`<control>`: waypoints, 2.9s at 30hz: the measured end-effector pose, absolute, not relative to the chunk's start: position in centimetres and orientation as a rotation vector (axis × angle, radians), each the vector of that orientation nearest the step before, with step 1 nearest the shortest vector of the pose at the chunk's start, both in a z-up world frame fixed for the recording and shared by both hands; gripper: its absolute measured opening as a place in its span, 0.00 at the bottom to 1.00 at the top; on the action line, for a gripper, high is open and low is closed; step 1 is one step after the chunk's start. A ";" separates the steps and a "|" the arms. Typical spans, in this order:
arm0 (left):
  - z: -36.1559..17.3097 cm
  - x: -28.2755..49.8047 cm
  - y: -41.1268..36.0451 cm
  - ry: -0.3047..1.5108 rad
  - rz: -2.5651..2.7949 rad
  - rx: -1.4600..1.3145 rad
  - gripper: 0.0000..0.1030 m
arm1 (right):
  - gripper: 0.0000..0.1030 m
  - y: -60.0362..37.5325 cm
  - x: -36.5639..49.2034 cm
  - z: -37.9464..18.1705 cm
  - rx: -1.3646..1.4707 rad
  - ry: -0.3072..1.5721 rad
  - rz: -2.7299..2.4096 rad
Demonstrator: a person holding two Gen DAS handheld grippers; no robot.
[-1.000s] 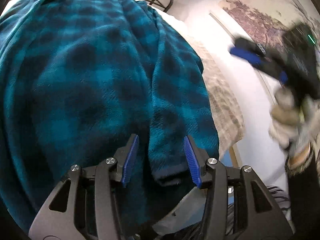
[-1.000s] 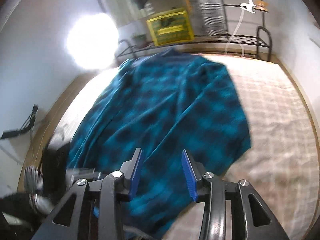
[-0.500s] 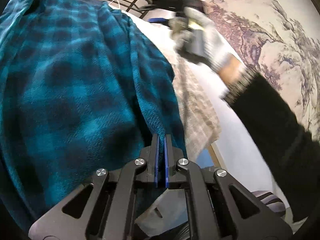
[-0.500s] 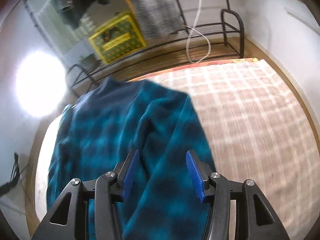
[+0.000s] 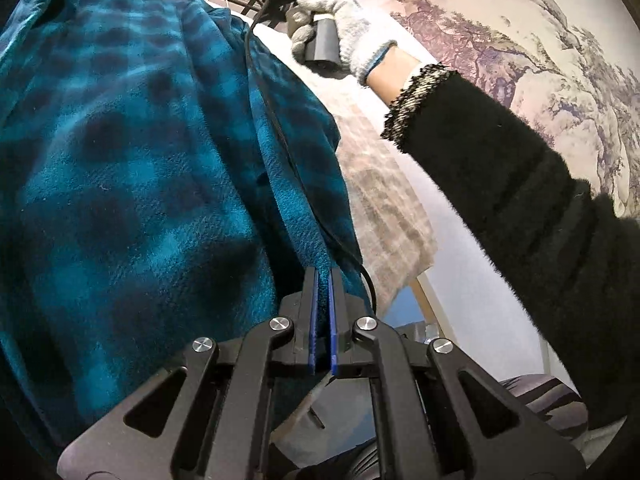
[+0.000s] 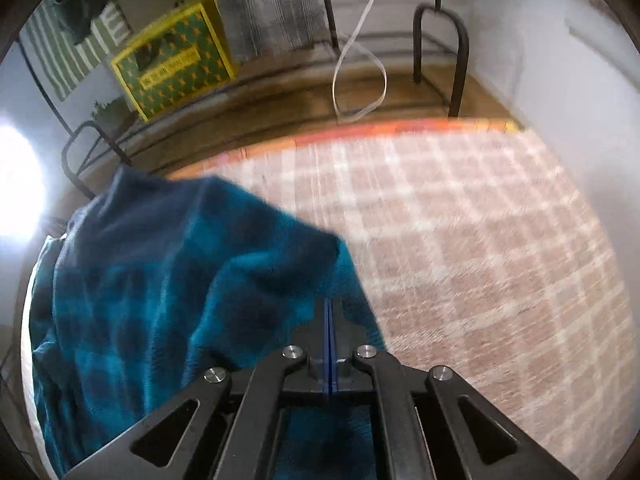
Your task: Fold large clothes
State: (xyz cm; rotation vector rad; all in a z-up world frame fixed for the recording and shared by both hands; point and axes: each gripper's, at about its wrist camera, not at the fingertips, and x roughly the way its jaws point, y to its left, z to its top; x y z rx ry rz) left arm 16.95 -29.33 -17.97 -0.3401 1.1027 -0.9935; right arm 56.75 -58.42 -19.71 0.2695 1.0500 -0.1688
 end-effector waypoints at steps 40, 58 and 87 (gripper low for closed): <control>-16.8 13.0 -26.9 1.066 -0.989 -0.282 0.01 | 0.01 -43.0 58.1 -12.8 -0.104 0.933 -0.001; -18.6 13.9 -24.9 1.115 -0.865 -0.233 0.02 | 0.36 -45.2 52.9 -11.1 0.111 0.926 0.119; -19.4 10.7 -40.0 1.009 -0.810 0.205 0.37 | 0.63 -66.3 22.6 -7.3 0.437 0.803 0.126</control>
